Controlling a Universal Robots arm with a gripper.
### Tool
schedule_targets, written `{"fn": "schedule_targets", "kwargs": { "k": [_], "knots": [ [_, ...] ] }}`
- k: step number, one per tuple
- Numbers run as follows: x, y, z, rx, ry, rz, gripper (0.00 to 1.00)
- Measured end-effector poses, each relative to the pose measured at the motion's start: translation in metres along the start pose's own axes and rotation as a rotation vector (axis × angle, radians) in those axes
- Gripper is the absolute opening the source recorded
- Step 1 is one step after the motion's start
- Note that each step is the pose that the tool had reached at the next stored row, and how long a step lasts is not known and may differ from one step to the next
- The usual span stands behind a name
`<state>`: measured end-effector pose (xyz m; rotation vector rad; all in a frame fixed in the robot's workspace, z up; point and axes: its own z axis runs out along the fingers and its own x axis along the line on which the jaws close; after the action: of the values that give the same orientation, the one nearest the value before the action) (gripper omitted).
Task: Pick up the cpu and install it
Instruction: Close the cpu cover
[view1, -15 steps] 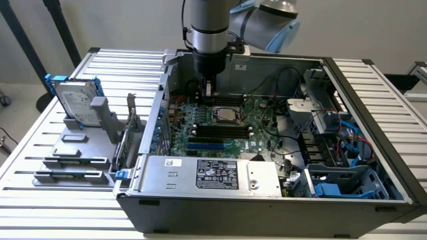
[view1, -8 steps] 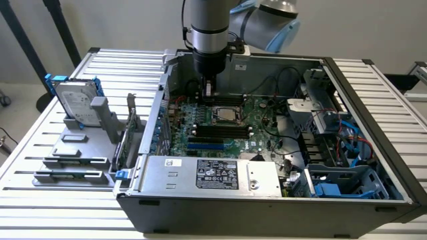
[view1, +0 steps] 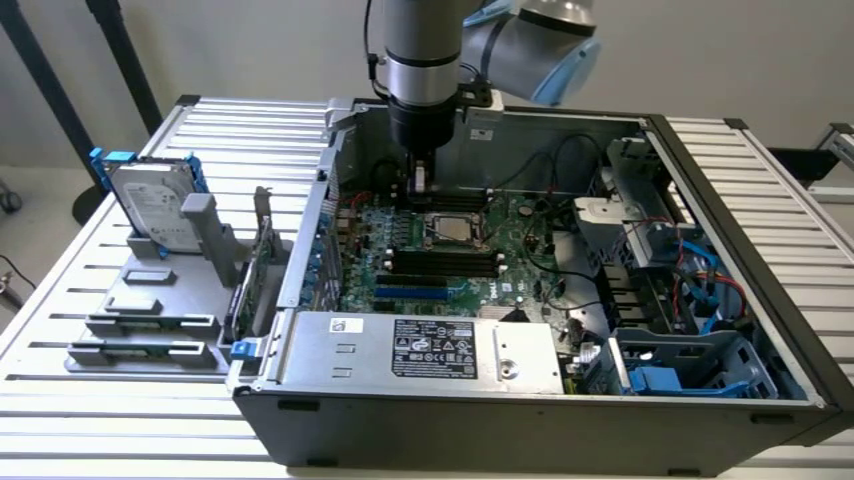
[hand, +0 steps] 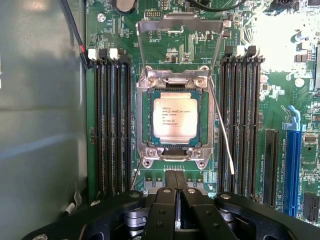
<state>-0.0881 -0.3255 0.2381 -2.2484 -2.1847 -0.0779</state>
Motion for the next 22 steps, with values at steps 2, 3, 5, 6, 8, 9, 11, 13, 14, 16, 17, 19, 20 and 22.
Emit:
{"fn": "schedule_targets", "kwargs": {
  "k": [2,3,5,6,8,9,11,13,14,16,17,19,20,22],
  "knots": [
    [-0.001,0.008,-0.0025,0.0006,0.0013,0.0,0.11],
    [-0.002,0.0126,-0.0039,0.0012,0.0017,0.0,0.11],
    [-0.003,0.0218,-0.0069,0.0025,0.0021,0.0,0.11],
    [-0.004,0.0265,-0.0098,0.0029,0.0022,0.0,0.11],
    [-0.005,0.0358,-0.0164,0.0034,0.0022,0.0,0.11],
    [-0.006,0.0405,-0.0201,0.0038,0.0022,0.0,0.11],
    [-0.008,0.0497,-0.0265,0.0052,0.0021,0.0,0.11],
    [-0.009,0.0594,-0.0315,0.0071,0.0021,0.0,0.11],
    [-0.01,0.064,-0.033,0.008,0.0021,0.0,0.11],
    [-0.01,0.0731,-0.0346,0.0088,0.0022,0.0,0.11],
    [-0.011,0.0776,-0.0352,0.009,0.0021,0.0,0.11],
    [-0.011,0.0866,-0.0363,0.0094,0.0021,0.0,0.11],
    [-0.011,0.0912,-0.0368,0.0096,0.002,0.0,0.11],
    [-0.011,0.1004,-0.0374,0.0096,0.0022,0.0,0.11]
  ]
}}
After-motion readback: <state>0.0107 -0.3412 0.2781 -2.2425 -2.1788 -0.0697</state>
